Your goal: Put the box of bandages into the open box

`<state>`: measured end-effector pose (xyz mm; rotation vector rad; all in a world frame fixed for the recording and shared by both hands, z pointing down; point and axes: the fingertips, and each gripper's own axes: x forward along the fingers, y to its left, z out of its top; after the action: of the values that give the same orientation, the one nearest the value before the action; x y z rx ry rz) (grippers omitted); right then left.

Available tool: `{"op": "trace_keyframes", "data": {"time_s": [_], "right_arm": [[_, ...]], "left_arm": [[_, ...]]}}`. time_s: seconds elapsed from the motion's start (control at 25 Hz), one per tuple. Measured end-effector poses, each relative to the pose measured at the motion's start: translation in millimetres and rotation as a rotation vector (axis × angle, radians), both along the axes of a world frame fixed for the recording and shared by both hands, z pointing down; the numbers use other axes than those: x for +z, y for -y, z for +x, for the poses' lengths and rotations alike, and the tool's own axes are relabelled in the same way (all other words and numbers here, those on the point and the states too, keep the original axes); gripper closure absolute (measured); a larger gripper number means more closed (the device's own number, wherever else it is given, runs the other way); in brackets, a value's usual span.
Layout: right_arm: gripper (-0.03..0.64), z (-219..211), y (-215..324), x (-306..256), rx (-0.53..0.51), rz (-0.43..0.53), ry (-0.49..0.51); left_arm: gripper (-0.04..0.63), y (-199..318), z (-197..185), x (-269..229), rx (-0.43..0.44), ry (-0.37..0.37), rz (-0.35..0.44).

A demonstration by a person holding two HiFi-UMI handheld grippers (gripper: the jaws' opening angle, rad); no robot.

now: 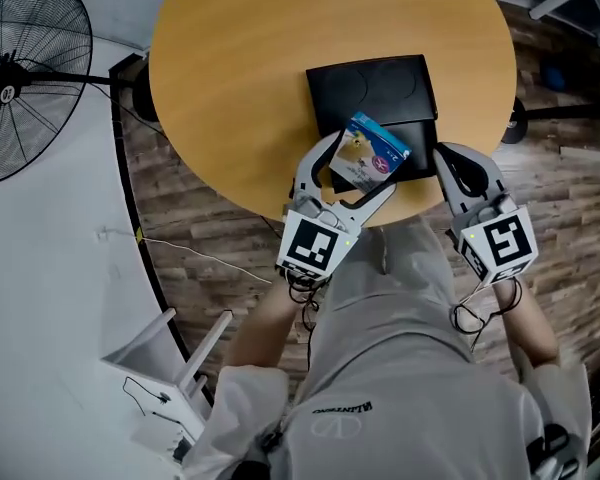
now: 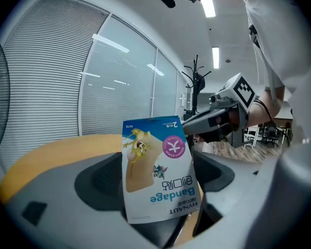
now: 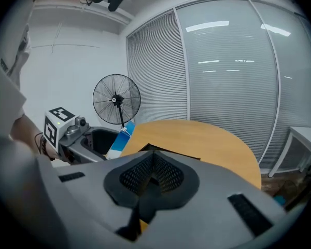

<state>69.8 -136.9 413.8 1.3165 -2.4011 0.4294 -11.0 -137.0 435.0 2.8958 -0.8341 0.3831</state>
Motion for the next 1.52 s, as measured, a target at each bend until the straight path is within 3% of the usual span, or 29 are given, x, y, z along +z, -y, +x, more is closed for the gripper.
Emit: {"op": "trace_keyframes", "data": {"time_s": [0.32,0.8,1.12,1.52], "right_arm": [[0.598,2,12,32,-0.056,-0.053,0.013],[0.598,15,25,64,-0.071,-0.108,0.024],[0.598,18,24,77,-0.067,-0.127,0.035],[0.598,17,19,83,-0.067,-0.137,0.048]], "left_arm": [[0.161,2,21,46,0.078,0.147,-0.030],[0.161,-4,42,94,0.304,0.410,-0.008],[0.161,-19,44,125,0.471,0.629,-0.012],[0.160,-20,36,149,0.555,0.815,-0.016]]}}
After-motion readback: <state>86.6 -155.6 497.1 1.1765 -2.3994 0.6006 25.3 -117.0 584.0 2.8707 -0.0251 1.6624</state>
